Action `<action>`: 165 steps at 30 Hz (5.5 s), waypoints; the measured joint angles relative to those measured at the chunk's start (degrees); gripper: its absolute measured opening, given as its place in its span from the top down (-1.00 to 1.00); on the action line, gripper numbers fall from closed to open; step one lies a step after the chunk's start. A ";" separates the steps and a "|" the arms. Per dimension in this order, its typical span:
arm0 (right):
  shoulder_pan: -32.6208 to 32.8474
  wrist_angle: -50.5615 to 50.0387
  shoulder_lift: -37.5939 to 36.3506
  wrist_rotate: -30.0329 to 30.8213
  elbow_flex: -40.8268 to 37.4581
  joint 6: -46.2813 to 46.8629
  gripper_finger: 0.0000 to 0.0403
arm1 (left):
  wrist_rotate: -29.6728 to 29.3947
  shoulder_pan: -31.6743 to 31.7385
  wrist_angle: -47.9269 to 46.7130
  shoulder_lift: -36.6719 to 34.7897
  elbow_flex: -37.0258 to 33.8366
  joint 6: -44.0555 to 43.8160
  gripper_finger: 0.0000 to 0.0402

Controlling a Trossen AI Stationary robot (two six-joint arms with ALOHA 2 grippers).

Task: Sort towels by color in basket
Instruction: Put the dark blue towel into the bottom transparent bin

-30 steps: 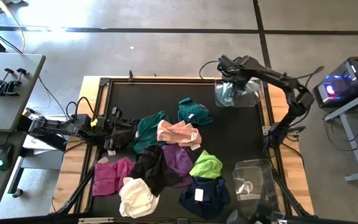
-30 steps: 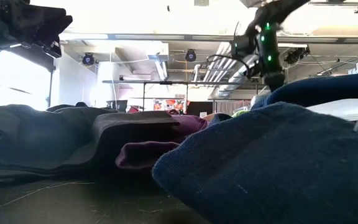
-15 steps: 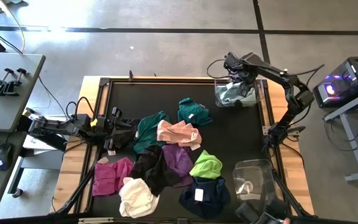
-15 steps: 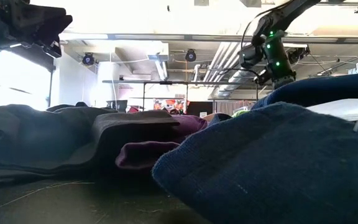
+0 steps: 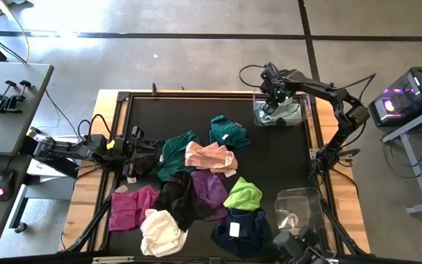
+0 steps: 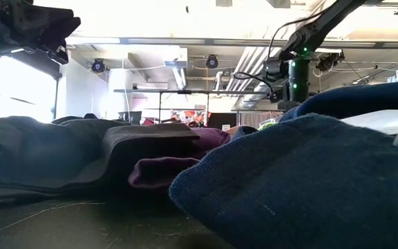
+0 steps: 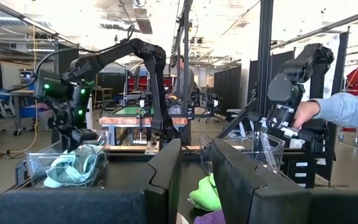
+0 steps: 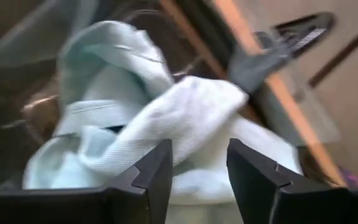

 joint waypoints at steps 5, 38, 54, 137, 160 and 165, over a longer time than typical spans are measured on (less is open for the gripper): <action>1.65 -2.62 -2.53 5.67 2.71 0.97 0.35 | -0.11 0.00 0.01 0.00 0.00 0.00 0.61; 57.09 37.17 -24.74 -14.27 -21.84 25.79 0.36 | -0.04 0.00 0.04 0.00 0.00 0.00 0.61; 79.07 29.65 -11.05 -3.97 -11.25 34.67 -0.24 | 0.76 0.00 3.88 0.02 0.00 -0.48 0.61; 97.07 -27.09 2.85 -25.98 6.01 105.79 0.64 | -2.80 -5.75 25.96 12.46 0.04 12.85 0.61; 96.74 -15.62 2.46 -29.06 -2.80 114.22 0.62 | -2.80 -5.75 25.26 12.48 0.04 11.82 0.61; 95.73 -6.68 2.48 -29.37 -8.98 111.17 0.96 | -2.80 -5.75 25.39 12.47 0.04 11.82 0.61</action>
